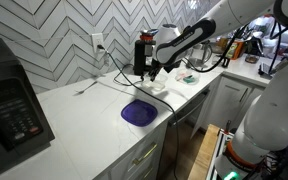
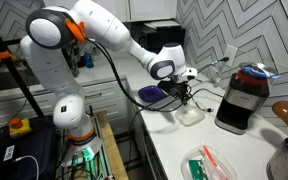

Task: Move the left bowl to the left

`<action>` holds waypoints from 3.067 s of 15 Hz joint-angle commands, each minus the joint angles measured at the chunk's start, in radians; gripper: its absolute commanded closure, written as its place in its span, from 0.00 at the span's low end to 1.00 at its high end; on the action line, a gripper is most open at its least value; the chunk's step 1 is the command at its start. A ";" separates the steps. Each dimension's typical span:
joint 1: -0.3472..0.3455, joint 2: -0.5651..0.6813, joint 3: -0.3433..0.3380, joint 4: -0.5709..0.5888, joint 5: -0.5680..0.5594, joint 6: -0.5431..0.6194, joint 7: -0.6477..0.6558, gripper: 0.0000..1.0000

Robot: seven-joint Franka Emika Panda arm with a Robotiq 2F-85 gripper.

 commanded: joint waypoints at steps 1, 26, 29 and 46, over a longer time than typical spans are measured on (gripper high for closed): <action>0.004 0.002 -0.008 0.013 -0.002 -0.024 -0.013 1.00; 0.445 -0.465 -0.097 -0.088 0.313 -0.018 -0.628 0.93; 0.445 -0.465 -0.099 -0.088 0.315 -0.019 -0.632 0.93; 0.780 -0.095 -0.128 0.316 0.716 -0.134 -1.168 0.98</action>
